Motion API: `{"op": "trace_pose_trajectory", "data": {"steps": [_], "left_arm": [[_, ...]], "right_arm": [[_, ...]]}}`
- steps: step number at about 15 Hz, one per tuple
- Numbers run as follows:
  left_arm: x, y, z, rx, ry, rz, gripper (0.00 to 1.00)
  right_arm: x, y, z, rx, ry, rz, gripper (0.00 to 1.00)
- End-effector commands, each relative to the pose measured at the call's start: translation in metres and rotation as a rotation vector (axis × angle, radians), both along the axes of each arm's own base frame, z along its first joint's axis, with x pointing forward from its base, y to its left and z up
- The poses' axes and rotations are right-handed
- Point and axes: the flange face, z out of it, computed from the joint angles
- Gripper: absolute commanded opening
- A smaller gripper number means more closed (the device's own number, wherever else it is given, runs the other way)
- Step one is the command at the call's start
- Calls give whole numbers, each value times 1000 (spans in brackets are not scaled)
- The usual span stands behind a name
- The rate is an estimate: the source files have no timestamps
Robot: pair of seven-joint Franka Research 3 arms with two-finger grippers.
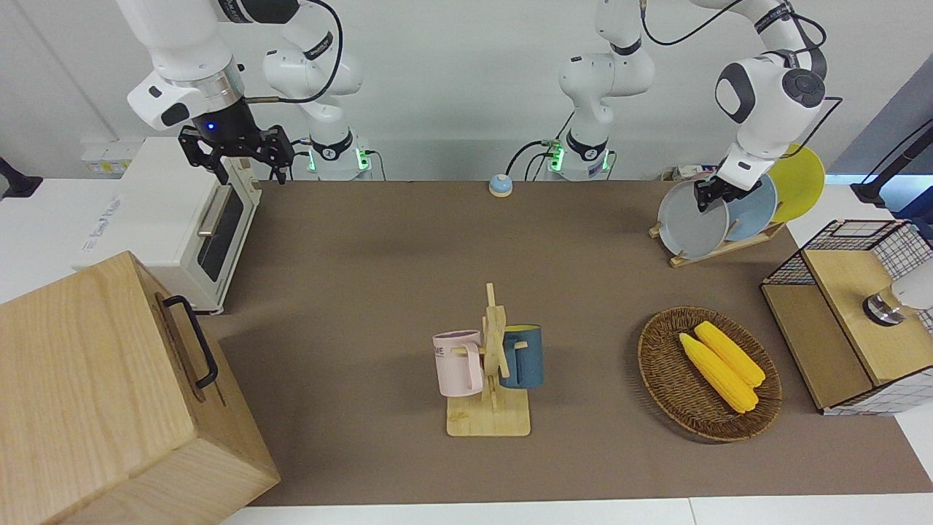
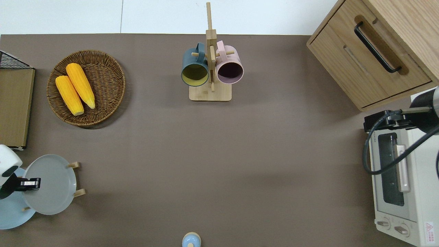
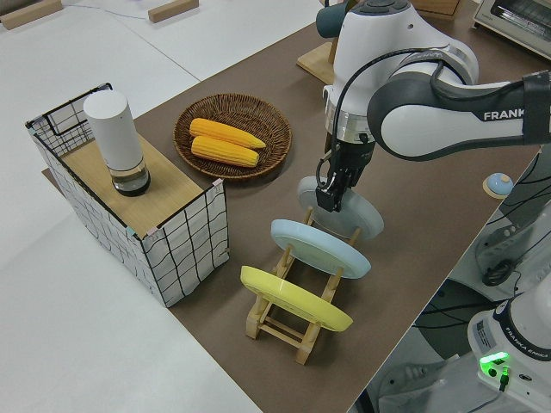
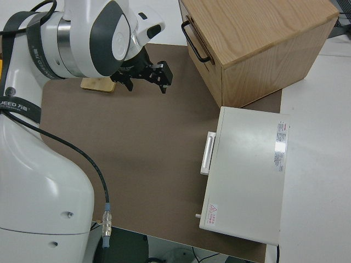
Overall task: Pick gray plate from low plate rack and place it on table with left arm
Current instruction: 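Grasp the rim of the top gray plate with the left gripper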
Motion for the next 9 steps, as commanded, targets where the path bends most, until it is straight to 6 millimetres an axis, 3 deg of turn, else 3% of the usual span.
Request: {"op": "trace_pose_trajectory", "data": {"steps": [1,4,9], "left_arm": [[-7,3,0,14,-18,-14,0],[-7,5,4,15,-18,-12,0],[-4,4,31,22,-30,-11,0]], "right_arm": [[0,1,1,4,3,-3,983],[0,1,1,4,3,-3,983],[0,1,1,4,3,-3,983]]}}
